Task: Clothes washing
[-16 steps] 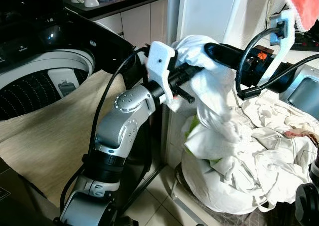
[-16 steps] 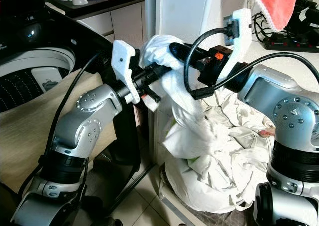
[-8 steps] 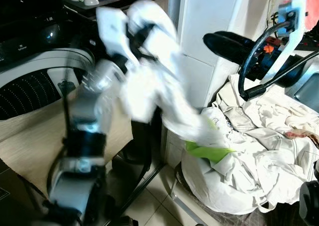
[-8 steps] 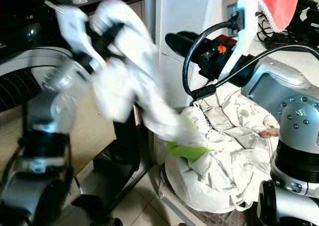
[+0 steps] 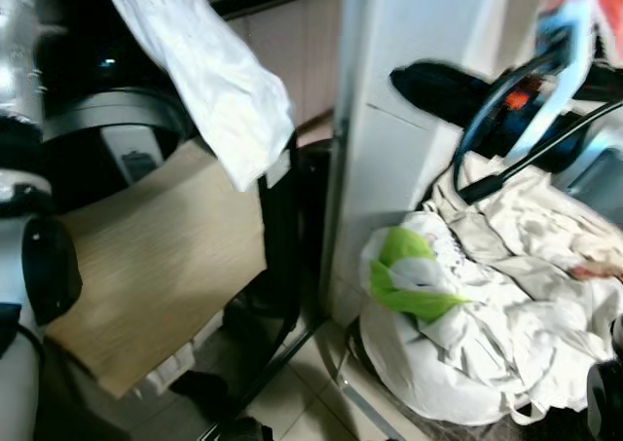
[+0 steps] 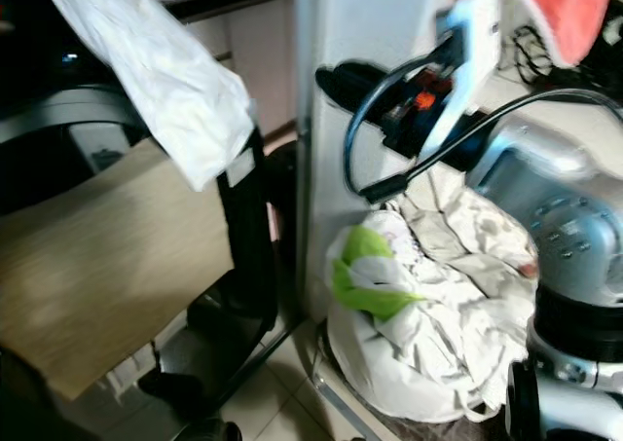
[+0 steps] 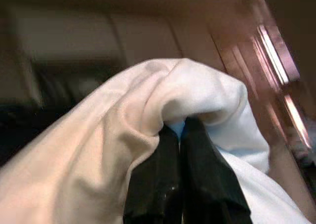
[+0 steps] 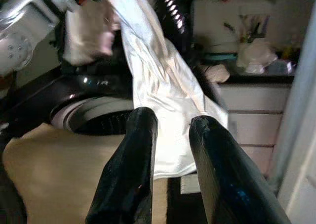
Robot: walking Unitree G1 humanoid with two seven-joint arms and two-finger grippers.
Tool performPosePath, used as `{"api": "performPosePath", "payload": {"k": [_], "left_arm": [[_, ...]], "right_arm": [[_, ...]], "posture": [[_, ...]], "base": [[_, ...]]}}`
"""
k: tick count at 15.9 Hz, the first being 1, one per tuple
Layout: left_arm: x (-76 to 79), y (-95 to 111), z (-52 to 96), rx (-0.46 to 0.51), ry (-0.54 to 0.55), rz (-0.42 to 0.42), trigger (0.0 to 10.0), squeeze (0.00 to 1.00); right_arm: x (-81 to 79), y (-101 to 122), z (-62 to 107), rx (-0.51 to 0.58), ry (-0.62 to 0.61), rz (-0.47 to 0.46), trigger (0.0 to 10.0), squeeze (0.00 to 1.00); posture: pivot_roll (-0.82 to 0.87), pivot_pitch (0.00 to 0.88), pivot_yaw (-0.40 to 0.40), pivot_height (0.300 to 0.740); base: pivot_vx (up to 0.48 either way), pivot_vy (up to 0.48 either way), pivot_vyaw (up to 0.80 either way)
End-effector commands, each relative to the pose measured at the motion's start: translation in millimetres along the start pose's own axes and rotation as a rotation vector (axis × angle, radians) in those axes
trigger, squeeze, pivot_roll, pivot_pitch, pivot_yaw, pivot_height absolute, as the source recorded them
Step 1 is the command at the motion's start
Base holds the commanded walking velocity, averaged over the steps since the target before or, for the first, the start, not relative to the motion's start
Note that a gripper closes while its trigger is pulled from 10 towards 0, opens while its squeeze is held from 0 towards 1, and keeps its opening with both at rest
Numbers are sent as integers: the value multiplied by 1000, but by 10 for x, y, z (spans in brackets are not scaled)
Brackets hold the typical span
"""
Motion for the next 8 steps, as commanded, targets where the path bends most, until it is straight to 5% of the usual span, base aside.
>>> {"api": "performPosePath", "payload": {"k": [1, 2, 4, 5, 8], "left_arm": [[150, -158, 7, -83, -74, -20, 0, 0], [344, -661, 156, -342, -182, -115, 10000, 0], [225, -1015, 343, -555, -118, -178, 10000, 0], [117, -1132, 434, -649, -82, -182, 10000, 969], [-97, -1212, 549, -757, -72, -157, 10000, 1000]], "right_arm": [[-22, 8, 3, -5, 0, 32, 10000, 0], [-105, -143, -2, -96, 24, 69, 10000, 0], [-243, -322, 34, -200, 83, 111, 10000, 0], [-284, -369, 59, -224, 103, 112, 10000, 0], [-306, -423, 91, -256, 121, 127, 10000, 0]], "posture": [[-85, 0, 37, 740], [-93, 0, 43, 740], [-93, 0, 43, 740], [-103, 0, 48, 740], [-97, 0, 42, 740]], "base": [[0, 0, 0], [0, 0, 0], [0, 0, 0], [0, 0, 0], [0, 0, 0]]}}
Point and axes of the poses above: a point about 5 cm out from each wrist's last joint towards the gripper, its own z axis pointing back from the gripper into the wrist, its own y axis along the axis of the wrist's last joint, x = y × z, the point moved 2 cm from there along -z, pointing out of the wrist towards the gripper, and after that the axes turned 1 degree about z, right-handed, at the moved point
